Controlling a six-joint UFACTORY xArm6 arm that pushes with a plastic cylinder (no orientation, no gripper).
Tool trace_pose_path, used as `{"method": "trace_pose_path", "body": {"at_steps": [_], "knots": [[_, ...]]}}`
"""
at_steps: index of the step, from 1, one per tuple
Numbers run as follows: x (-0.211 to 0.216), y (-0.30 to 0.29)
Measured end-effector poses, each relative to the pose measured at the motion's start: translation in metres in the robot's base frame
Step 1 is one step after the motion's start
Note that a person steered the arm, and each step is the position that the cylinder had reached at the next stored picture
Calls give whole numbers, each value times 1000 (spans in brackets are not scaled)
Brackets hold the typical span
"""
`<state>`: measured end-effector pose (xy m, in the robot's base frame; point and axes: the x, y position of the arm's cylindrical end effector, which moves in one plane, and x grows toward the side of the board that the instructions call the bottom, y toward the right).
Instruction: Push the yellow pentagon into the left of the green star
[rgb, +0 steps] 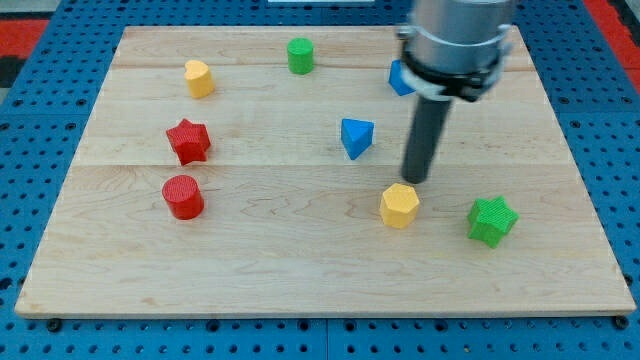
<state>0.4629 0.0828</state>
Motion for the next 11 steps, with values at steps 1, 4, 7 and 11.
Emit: {"method": "trace_pose_path", "body": {"at_steps": [1,4,7,11], "knots": [[23,-21],[30,-56],[86,20],[-23,11]]}}
